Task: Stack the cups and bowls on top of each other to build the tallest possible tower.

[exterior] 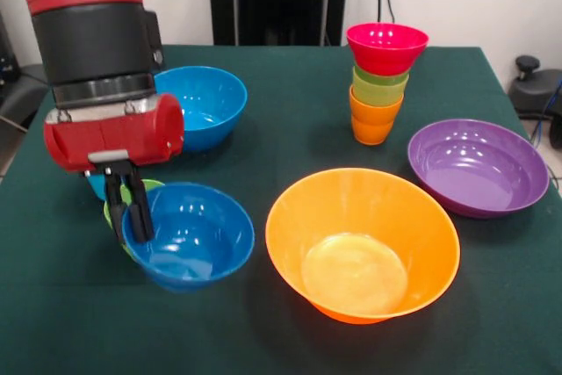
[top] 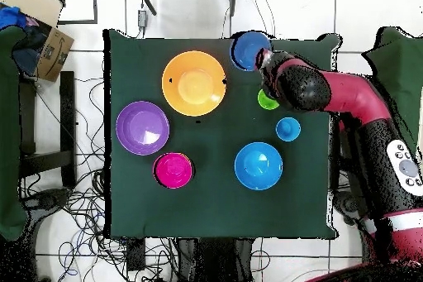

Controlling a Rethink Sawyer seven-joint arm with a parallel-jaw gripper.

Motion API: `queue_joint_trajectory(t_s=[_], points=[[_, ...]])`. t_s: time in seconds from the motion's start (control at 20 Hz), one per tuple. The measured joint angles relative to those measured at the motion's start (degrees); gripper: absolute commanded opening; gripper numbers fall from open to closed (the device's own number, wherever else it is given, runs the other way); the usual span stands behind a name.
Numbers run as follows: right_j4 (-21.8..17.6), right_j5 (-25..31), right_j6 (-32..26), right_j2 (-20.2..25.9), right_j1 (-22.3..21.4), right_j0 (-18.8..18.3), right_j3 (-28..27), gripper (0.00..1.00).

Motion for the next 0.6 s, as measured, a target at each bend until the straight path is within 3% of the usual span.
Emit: queue_joint_trajectory(t_s=[0.6], points=[[7.5,8.3,0.0,1.5,-9.3,-1.8,7.9,0.0]])
